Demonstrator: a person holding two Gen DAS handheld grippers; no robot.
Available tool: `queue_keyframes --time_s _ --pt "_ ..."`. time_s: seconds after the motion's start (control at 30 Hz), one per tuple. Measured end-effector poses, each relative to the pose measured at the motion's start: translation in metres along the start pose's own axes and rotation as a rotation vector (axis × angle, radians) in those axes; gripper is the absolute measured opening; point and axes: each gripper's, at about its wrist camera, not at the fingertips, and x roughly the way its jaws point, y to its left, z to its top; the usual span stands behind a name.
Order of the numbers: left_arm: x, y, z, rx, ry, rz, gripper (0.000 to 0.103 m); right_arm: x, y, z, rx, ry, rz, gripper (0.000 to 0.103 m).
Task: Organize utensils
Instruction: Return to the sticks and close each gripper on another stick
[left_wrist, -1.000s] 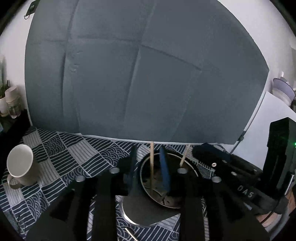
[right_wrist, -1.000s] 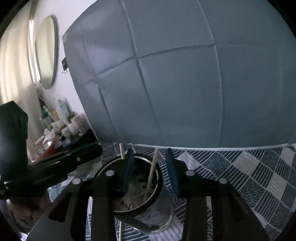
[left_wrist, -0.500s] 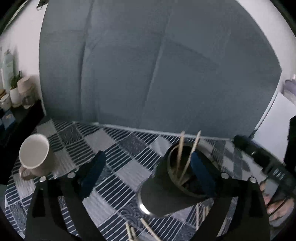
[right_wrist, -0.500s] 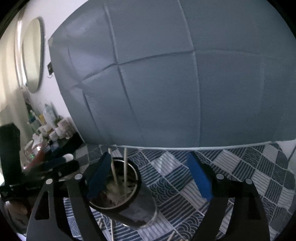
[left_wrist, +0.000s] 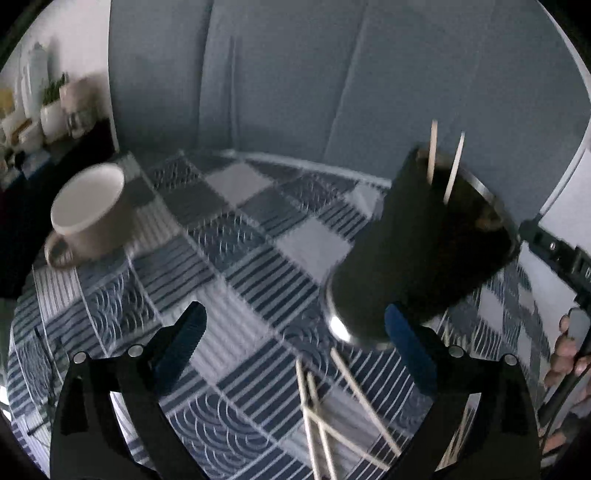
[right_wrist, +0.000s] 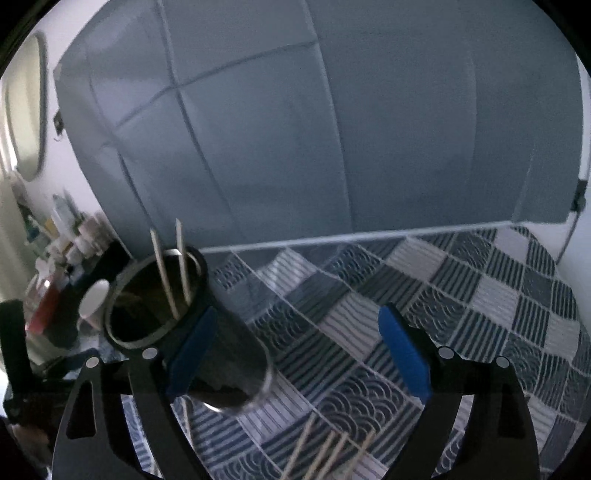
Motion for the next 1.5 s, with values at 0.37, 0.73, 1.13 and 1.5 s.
queue_keyframes --time_s 0.37,0.73,1.13,1.5 --pt "0.019 0.015 -0.049 -0.038 0.135 0.018 0.095 0.007 -0.032 -0.053 0.064 0.114 -0.057 0.085" --pt "0.020 0.025 -0.080 -0.032 0.202 0.046 0.095 0.020 -0.041 -0.107 0.067 0.249 -0.095 0.085" --pt "0.019 0.016 -0.096 0.072 0.206 0.102 0.096 0.018 -0.053 -0.135 0.061 0.319 -0.157 0.085" --pt "0.019 0.008 -0.103 0.146 0.201 0.172 0.098 0.016 -0.049 -0.144 0.004 0.343 -0.229 0.085"
